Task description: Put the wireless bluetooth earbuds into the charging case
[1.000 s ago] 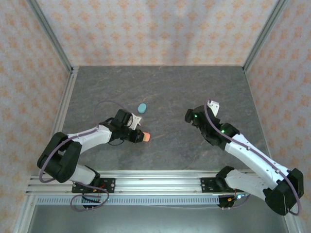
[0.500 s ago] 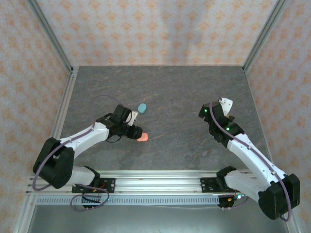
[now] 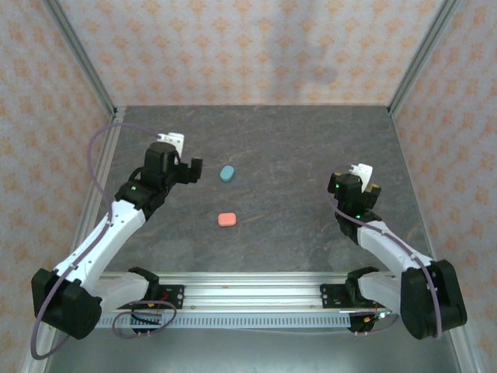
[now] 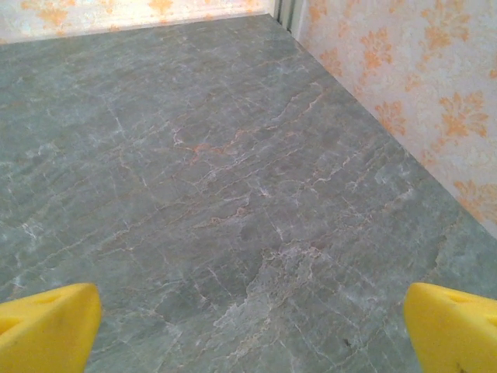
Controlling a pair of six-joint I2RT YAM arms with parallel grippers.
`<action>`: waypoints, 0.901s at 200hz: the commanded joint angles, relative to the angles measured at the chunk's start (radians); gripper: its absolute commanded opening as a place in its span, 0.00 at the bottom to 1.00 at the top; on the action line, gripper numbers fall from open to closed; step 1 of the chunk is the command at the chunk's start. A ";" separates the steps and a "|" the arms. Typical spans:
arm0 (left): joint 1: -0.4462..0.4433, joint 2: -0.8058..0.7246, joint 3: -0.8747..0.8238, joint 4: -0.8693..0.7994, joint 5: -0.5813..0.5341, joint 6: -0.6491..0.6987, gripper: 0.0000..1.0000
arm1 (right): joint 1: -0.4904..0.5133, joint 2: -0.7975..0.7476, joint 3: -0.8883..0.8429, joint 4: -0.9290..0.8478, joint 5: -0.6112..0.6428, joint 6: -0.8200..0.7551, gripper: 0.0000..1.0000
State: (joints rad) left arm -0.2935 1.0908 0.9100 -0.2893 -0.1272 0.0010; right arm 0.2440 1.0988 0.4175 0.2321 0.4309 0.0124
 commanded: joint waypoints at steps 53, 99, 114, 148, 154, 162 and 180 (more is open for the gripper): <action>0.157 0.003 -0.408 0.582 -0.152 0.025 1.00 | -0.088 0.253 -0.100 0.631 -0.097 -0.121 0.99; 0.175 0.081 -0.532 0.806 -0.144 0.033 1.00 | -0.094 0.402 -0.113 0.803 -0.090 -0.110 1.00; 0.186 0.111 -0.547 0.847 -0.153 0.024 1.00 | -0.101 0.386 -0.101 0.753 -0.105 -0.099 1.00; 0.197 0.176 -0.567 0.959 -0.125 0.033 1.00 | -0.128 0.461 -0.143 0.892 -0.156 -0.085 1.00; 0.199 0.185 -0.568 0.979 -0.120 0.035 1.00 | -0.129 0.482 -0.160 0.960 -0.150 -0.092 1.00; 0.202 0.195 -0.562 0.972 -0.110 0.029 1.00 | -0.129 0.471 -0.171 0.963 -0.151 -0.086 1.00; 0.208 0.231 -0.576 1.046 -0.077 0.021 1.00 | -0.129 0.452 -0.160 0.910 -0.136 -0.075 0.99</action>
State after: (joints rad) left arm -0.1009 1.2858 0.3504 0.6003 -0.2356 0.0246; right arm 0.1207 1.5547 0.2665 1.0714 0.2962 -0.0883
